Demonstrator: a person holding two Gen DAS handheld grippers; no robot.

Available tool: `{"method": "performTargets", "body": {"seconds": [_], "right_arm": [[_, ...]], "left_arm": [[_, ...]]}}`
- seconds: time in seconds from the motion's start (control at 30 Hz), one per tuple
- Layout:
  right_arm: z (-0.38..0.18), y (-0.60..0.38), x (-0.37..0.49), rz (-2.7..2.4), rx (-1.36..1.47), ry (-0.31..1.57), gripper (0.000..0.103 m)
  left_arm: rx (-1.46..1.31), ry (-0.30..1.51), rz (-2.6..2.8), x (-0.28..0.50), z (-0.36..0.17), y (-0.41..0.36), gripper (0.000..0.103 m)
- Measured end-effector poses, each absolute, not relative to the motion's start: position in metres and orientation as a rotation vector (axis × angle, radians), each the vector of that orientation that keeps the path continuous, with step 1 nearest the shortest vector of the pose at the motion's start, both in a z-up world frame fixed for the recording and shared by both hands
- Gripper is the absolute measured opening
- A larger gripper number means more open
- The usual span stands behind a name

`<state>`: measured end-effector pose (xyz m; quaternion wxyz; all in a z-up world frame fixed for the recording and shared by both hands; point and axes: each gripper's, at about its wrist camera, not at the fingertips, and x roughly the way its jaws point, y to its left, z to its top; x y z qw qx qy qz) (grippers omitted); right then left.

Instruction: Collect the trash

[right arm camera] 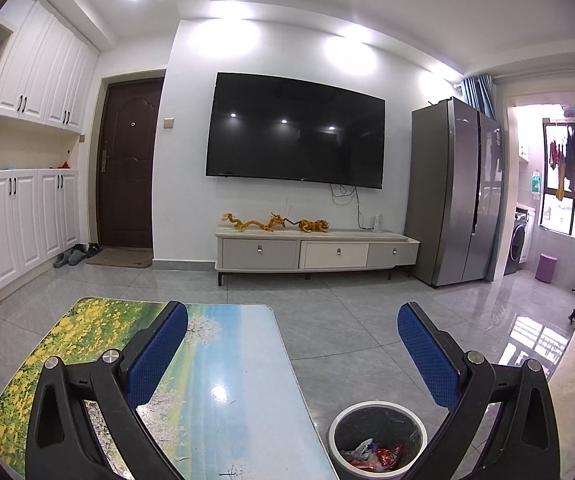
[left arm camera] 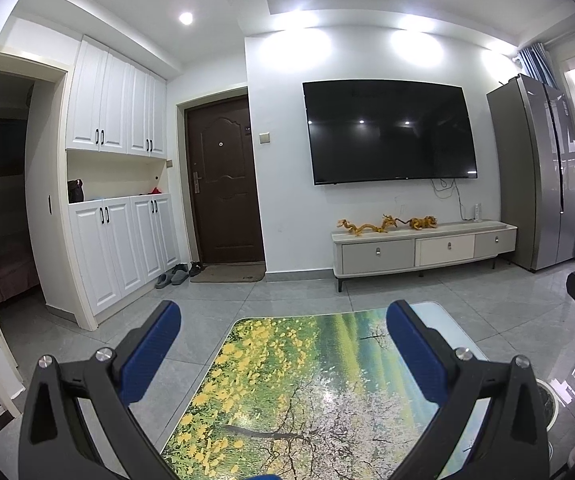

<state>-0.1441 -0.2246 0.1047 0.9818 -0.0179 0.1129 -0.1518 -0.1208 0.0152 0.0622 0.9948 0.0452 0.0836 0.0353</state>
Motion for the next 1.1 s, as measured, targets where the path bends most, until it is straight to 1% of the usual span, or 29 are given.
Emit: {"method": "performTargets", "body": {"seconds": [1.1], "right_arm": [[0.101,-0.23,-0.143,-0.304,-0.026,0.249,0.103]], "left_arm": [[0.132,0.19,0.022,-0.119,0.053,0.002,0.103]]}}
